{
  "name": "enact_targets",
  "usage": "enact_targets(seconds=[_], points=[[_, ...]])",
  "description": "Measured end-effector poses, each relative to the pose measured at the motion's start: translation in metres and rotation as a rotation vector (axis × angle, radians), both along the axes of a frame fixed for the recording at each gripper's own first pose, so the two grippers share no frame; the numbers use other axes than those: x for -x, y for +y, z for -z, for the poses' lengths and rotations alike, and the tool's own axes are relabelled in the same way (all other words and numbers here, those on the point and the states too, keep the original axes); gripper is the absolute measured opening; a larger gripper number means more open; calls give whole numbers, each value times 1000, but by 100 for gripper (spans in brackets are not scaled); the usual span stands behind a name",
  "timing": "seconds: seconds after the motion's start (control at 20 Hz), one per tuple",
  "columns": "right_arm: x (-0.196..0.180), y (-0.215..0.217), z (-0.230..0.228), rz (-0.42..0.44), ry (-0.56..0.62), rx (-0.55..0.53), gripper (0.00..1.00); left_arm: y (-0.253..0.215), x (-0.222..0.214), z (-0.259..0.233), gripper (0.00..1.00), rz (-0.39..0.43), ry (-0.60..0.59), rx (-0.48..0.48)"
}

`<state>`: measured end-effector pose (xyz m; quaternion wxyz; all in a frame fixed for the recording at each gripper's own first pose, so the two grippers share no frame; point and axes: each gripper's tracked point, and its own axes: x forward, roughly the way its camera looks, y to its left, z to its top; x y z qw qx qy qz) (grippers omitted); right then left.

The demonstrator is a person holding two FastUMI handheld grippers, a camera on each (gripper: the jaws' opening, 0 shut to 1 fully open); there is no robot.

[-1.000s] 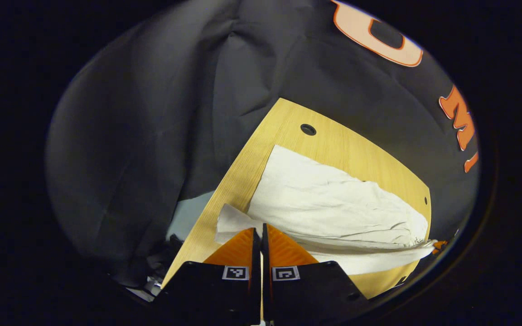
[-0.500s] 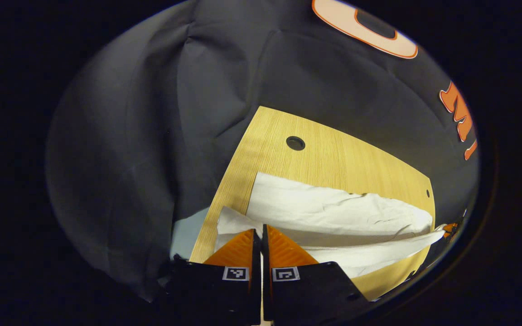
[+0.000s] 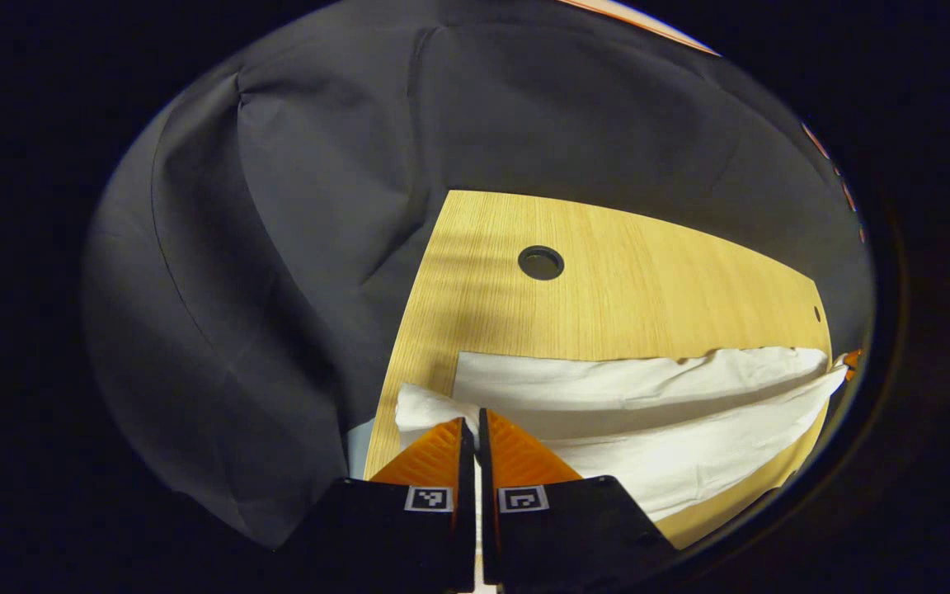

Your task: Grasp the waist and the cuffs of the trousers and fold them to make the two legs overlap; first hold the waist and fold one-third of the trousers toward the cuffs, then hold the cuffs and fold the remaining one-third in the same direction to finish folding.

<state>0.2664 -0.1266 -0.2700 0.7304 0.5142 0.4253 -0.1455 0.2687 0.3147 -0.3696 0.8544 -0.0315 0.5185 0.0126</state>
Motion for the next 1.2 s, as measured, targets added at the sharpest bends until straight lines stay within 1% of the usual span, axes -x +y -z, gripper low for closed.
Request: enact_targets(seconds=[0.1,0.15,0.25,0.35,0.4,0.45,0.5,0.55,0.6,0.65,0.7,0.75,0.8,0.9,0.95,1.0,1.05,1.1,1.15,1.2], points=[[-4,0,8,18,-9,-26,5,0,-4,2,10,-28,-16,-1],[-6,-3,7,21,-24,-36,6,2,-8,-1,10,-44,-27,3],[-15,2,-5,17,-61,-40,12,0,-8,-4,14,-61,-53,10],[-26,1,-15,13,-102,-17,21,3,-12,-13,22,-64,-79,-16],[-27,-6,-16,14,-108,12,32,1,-13,-19,33,-66,-90,-25],[-22,-13,-17,8,-114,38,36,1,-13,-21,32,-66,-94,-34],[-15,-18,-16,-5,-102,66,43,-1,-11,-23,36,-69,-100,-37],[-11,-24,-16,-24,-93,98,47,0,-12,-28,42,-81,-106,-53],[-4,-29,-13,-48,-77,130,55,0,-10,-30,56,-86,-106,-67],[5,-27,-4,-74,-60,162,58,2,-7,-36,70,-94,-110,-90],[17,-27,4,-91,-42,190,66,4,-5,-37,83,-101,-116,-106],[26,-25,15,-103,-19,205,70,5,-4,-41,89,-109,-126,-111],[36,-23,25,-114,6,208,77,0,-1,-43,94,-116,-132,-115],[51,-20,43,-134,46,205,84,-7,5,-48,96,-110,-147,-107],[57,-18,50,-142,64,206,77,-14,10,-53,100,-96,-139,-90],[64,-15,60,-149,83,207,90,-18,18,-63,100,-91,-149,-89],[67,-15,67,-154,94,205,91,-20,23,-71,100,-85,-154,-92],[68,-13,71,-157,102,197,93,-25,29,-78,98,-78,-163,-94],[68,-12,74,-156,102,186,93,-31,33,-85,100,-68,-170,-90],[67,-12,77,-153,107,175,93,-39,38,-92,100,-54,-175,-85]])
